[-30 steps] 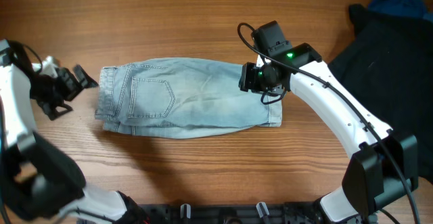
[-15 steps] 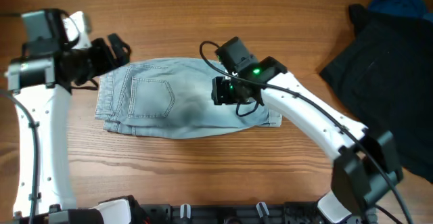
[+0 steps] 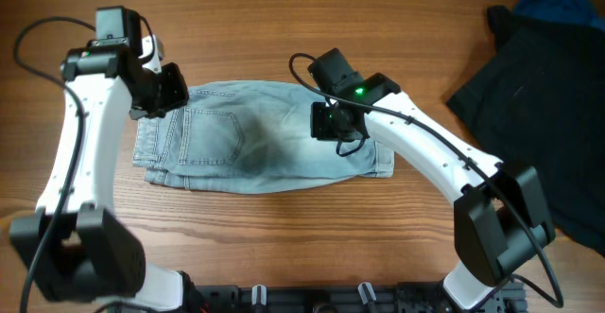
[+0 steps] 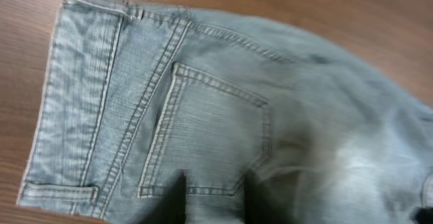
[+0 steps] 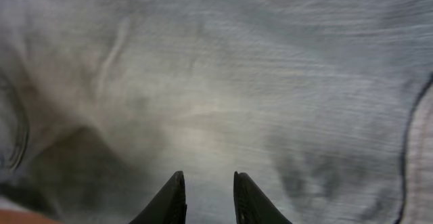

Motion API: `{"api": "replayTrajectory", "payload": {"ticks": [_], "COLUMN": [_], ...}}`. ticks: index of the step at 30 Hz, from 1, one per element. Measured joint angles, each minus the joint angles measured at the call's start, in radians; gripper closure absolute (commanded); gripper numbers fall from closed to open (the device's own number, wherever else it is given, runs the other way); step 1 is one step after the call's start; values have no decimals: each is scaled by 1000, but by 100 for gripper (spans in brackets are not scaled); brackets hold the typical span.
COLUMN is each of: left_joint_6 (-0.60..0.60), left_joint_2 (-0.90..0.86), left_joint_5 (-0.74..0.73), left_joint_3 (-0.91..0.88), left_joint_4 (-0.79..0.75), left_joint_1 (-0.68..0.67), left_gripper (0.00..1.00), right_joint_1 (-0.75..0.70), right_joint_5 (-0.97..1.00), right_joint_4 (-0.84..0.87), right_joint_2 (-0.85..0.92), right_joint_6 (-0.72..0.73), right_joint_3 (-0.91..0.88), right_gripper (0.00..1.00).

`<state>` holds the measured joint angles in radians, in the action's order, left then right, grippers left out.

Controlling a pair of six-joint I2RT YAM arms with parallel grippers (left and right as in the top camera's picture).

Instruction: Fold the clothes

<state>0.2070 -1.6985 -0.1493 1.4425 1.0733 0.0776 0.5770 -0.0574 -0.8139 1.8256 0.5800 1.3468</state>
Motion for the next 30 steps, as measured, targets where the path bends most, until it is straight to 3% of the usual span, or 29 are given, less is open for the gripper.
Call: {"api": "replayTrajectory", "payload": {"ticks": [4,12,17,30], "left_joint_6": [33,69,68,-22], "left_joint_2": [-68,-112,-122,-136], "left_joint_5": [43,104,121,126], "left_joint_3": [0,-11,-115,-224], "left_joint_4": [14,5,-39,-121], "left_joint_1": [0,0,0,0], "left_gripper": [96,96,96,96], "right_joint_1": [-23,-78,-76,-76], "right_joint_5": [37,43,43,43], "right_joint_4": [-12,-10,13,23], "right_joint_2": [0,9,36,101], "right_joint_6": [4,13,6,-17], "right_joint_3": [0,0,0,0], "right_gripper": [96,96,96,96]}}
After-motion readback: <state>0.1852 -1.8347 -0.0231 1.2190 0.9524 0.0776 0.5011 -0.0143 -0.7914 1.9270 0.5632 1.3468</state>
